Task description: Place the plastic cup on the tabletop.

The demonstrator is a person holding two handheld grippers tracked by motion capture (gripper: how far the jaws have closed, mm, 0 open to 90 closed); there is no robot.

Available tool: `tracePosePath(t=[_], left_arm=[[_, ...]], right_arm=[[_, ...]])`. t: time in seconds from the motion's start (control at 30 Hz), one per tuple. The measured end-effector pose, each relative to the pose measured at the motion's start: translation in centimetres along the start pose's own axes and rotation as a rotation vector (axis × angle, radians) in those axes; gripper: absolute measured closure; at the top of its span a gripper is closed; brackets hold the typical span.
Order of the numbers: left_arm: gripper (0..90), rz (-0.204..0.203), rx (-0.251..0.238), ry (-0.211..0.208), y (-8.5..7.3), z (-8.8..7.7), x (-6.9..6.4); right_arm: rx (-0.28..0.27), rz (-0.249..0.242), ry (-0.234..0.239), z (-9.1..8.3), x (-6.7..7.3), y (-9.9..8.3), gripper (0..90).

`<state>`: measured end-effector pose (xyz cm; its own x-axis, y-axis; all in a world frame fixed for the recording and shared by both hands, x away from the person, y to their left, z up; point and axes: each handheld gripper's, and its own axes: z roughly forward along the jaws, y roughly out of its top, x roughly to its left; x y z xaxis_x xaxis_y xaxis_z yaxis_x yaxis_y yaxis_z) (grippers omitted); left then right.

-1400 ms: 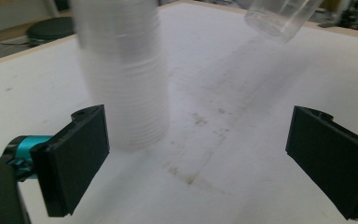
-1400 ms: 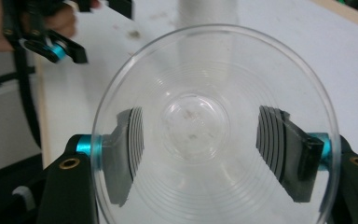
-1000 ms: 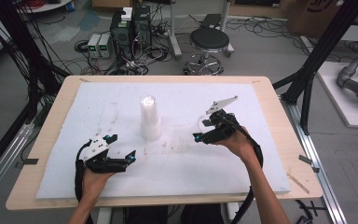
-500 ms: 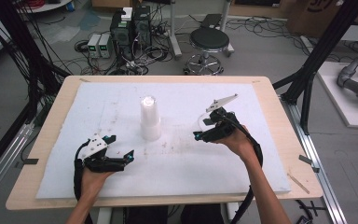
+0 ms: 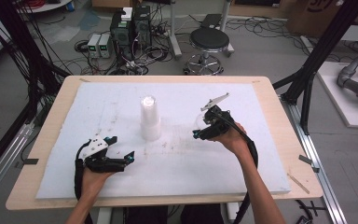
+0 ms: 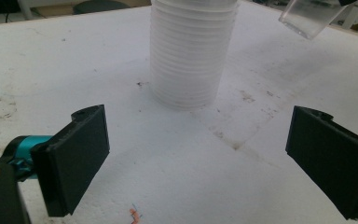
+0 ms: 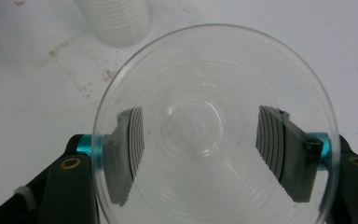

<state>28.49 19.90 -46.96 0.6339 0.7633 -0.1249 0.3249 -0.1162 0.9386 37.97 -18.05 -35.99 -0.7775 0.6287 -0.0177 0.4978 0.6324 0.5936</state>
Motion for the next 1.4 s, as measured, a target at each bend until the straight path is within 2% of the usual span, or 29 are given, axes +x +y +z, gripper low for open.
tracePosePath(t=[0.23,0.27,0.4,0.53,0.57,0.6,0.97,1.07,1.13,1.37,1.4], left_arm=[[6.0,0.011,0.012,-0.001,0.0,0.1,-0.1],[6.1,0.01,0.014,-0.003,0.0,0.2,-0.1],[6.1,0.015,0.03,-0.008,0.1,0.3,-0.1],[6.0,0.006,0.044,-0.005,0.1,0.5,0.0],[6.1,0.006,0.044,-0.005,0.1,0.5,0.0],[6.1,0.007,0.042,-0.007,0.1,0.4,0.0],[6.1,-0.001,0.045,-0.01,0.1,0.5,0.0],[6.1,-0.004,0.041,-0.013,0.1,0.4,0.1],[6.1,-0.004,0.04,-0.014,0.1,0.4,0.1],[6.1,-0.008,0.038,-0.017,0.1,0.4,0.1],[6.1,-0.006,0.039,-0.019,0.1,0.4,0.1]], right_arm=[[0.044,0.01,-0.015,1.5,0.0,0.6,32.7],[0.077,0.007,-0.026,2.1,0.3,0.9,32.7],[0.101,0.005,-0.033,2.9,0.4,1.2,32.7],[0.162,-0.018,-0.049,4.7,0.7,1.7,32.6],[0.162,-0.018,-0.049,4.7,0.7,1.7,32.6],[0.169,-0.031,-0.059,5.5,0.9,2.0,32.2],[0.145,-0.023,-0.069,6.3,0.8,2.4,31.0],[0.171,-0.04,-0.093,6.9,0.7,2.3,17.6],[0.161,-0.03,-0.098,7.3,0.6,2.1,14.7],[0.137,-0.015,-0.108,7.2,0.4,1.6,14.1],[0.114,-0.015,-0.108,6.8,0.2,1.3,14.1]])
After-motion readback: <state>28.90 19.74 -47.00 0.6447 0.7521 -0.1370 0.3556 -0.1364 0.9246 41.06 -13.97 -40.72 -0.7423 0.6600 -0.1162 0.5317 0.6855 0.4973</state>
